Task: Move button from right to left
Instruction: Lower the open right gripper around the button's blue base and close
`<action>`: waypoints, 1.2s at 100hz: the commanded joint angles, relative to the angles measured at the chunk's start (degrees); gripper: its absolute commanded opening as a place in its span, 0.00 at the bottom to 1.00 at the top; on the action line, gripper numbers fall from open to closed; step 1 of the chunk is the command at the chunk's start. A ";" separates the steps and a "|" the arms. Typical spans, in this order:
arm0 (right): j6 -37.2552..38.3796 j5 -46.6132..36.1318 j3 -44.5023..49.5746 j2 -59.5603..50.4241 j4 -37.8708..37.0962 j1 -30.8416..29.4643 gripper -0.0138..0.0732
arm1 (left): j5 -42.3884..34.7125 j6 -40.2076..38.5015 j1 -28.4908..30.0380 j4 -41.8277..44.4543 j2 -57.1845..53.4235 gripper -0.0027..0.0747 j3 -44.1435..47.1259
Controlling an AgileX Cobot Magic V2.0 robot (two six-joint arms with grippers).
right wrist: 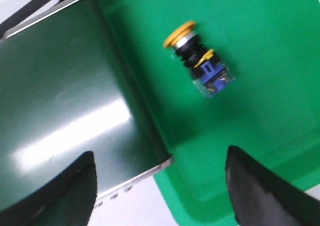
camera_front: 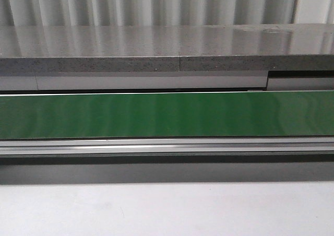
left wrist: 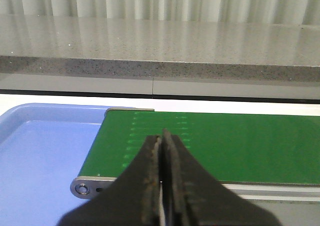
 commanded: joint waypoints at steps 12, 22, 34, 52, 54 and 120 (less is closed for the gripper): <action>0.58 -0.78 -6.43 7.62 2.32 -3.83 0.78 | -4.38 -0.08 -0.01 -0.34 -2.07 0.01 1.44; 0.58 -0.71 -7.70 11.63 2.32 -4.43 0.78 | -4.38 -0.08 -0.01 -0.34 -2.07 0.01 1.44; 0.53 -0.71 -9.36 15.25 1.86 -5.02 0.78 | -4.38 -0.08 -0.01 -0.34 -2.07 0.01 1.44; -0.01 0.69 -12.34 19.39 -1.58 -5.02 0.78 | -4.38 -0.08 -0.01 -0.34 -2.07 0.01 1.44; -0.07 0.96 -12.69 19.84 -2.12 -5.02 0.78 | -4.38 -0.08 -0.01 -0.34 -2.07 0.01 1.44; -10.73 -0.78 -13.66 26.94 -6.34 -5.02 0.36 | -4.38 -0.08 -0.01 -0.34 -2.07 0.01 1.44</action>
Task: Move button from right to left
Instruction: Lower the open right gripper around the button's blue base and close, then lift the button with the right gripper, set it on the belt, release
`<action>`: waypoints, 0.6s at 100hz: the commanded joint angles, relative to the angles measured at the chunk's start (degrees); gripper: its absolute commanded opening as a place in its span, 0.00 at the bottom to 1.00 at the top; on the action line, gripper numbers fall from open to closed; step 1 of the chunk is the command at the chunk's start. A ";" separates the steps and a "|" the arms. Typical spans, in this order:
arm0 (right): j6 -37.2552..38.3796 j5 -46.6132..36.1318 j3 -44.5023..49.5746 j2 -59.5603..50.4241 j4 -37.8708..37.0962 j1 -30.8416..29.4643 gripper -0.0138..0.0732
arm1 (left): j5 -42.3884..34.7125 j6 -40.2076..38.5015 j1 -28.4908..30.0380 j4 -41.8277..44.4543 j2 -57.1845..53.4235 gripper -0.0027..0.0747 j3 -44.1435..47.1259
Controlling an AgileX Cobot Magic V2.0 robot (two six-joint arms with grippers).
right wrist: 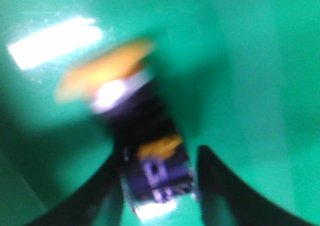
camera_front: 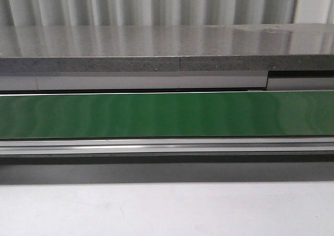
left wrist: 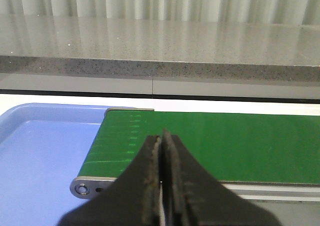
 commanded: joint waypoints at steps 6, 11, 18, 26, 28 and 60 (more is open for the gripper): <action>-0.92 -1.53 -1.57 -3.00 -1.13 -0.29 0.35 | -4.38 -0.08 -0.01 -0.34 -2.07 0.01 1.44; -0.92 -1.54 -1.57 -3.35 -0.89 -0.23 0.35 | -4.38 -0.08 -0.01 -0.34 -2.07 0.01 1.44; -0.92 -1.31 -1.57 -4.59 -0.10 -0.16 0.35 | -4.38 -0.08 -0.01 -0.34 -2.07 0.01 1.44; -0.92 -1.21 -1.57 -6.85 1.17 -0.05 0.35 | -4.38 -0.08 -0.01 -0.34 -2.07 0.01 1.44; -0.92 -1.21 -1.57 -7.60 1.66 -0.05 0.35 | -4.38 -0.08 -0.01 -0.34 -2.07 0.01 1.44; -0.92 2.35 -1.57 -19.80 6.30 7.69 0.35 | -4.38 -0.08 -0.01 -0.34 -2.07 0.01 1.44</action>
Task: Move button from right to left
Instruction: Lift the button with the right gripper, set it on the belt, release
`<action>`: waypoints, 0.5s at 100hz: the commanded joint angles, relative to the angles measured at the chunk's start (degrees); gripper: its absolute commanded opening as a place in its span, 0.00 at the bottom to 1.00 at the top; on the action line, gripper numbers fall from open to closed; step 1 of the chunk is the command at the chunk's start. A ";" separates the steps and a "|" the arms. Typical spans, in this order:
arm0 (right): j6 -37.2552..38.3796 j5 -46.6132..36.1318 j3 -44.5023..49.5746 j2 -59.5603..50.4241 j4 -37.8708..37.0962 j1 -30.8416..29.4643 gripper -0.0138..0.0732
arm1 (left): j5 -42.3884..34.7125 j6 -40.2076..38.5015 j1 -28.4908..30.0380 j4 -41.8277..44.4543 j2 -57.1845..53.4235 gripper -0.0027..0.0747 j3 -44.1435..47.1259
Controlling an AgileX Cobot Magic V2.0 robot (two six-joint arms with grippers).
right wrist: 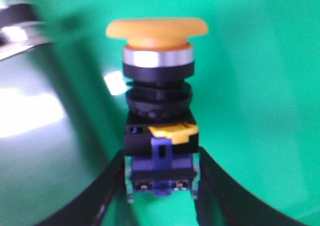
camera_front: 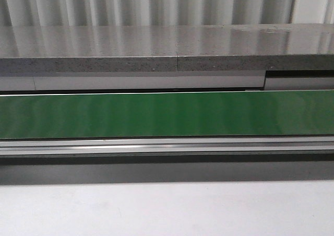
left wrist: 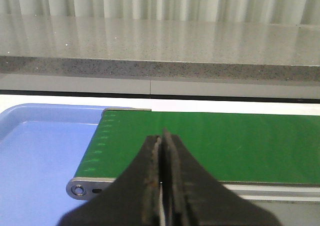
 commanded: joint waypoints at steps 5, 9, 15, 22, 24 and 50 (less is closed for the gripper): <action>-0.48 2.26 -1.53 -6.36 0.60 4.62 0.35 | -4.38 -0.08 -0.01 -0.34 -2.07 0.01 1.44; -0.48 3.85 -1.53 -6.75 0.60 6.29 0.35 | -4.38 -0.08 -0.01 -0.34 -2.07 0.01 1.44; -0.54 5.47 -1.47 -6.70 0.60 8.35 0.35 | -4.38 -0.08 -0.01 -0.34 -2.07 0.01 1.44; -0.54 6.21 -0.60 -6.44 0.65 10.28 0.35 | -4.38 -0.08 -0.01 -0.34 -2.07 0.01 1.44; -0.54 6.22 -0.21 -6.44 0.72 10.78 0.35 | -4.38 -0.08 -0.01 -0.34 -2.07 0.01 1.44; -1.26 4.97 4.32 -4.63 0.85 13.57 0.35 | -4.38 -0.08 -0.01 -0.34 -2.07 0.01 1.44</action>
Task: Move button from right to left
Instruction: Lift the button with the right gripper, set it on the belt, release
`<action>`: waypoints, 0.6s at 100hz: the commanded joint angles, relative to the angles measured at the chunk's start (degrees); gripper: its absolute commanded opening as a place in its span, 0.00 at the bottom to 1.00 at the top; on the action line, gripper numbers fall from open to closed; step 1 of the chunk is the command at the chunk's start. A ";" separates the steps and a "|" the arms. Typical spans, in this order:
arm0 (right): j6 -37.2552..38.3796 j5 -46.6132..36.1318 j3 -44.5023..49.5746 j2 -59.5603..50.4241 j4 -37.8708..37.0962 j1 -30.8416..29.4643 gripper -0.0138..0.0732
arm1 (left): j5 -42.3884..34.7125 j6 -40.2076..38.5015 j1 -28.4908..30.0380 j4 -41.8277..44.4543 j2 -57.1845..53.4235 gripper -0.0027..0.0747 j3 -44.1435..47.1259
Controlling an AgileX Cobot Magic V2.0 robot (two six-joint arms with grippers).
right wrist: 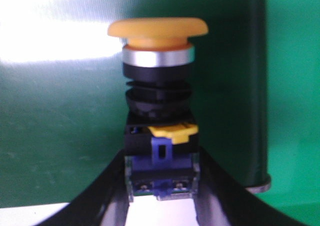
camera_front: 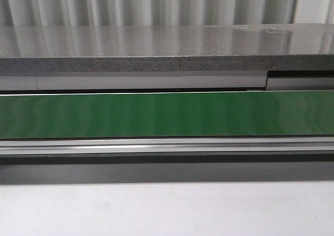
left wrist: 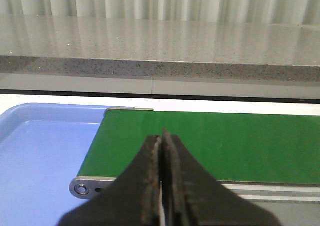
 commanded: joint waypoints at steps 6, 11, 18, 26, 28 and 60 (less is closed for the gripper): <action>-0.92 -1.27 -0.75 -0.13 0.00 0.02 0.35 | -4.38 -0.08 -0.01 -0.34 -2.07 0.01 1.44; -0.92 -1.27 -0.75 0.58 0.37 0.02 0.35 | -4.38 -0.08 -0.01 -0.34 -2.07 0.01 1.44; -0.99 -1.22 -0.75 1.09 1.20 0.02 0.38 | -4.38 -0.08 -0.01 -0.34 -2.07 0.01 1.44; -3.24 -1.23 -0.75 1.12 2.82 0.02 0.53 | -4.38 -0.08 -0.01 -0.34 -2.07 0.01 1.44; -3.72 -1.30 -0.75 1.12 3.23 0.02 0.59 | -4.38 -0.08 -0.01 -0.34 -2.07 0.01 1.44; -4.50 -2.40 -0.74 -2.96 4.90 1.07 0.79 | -4.38 -0.08 -0.01 -0.34 -2.07 0.01 1.44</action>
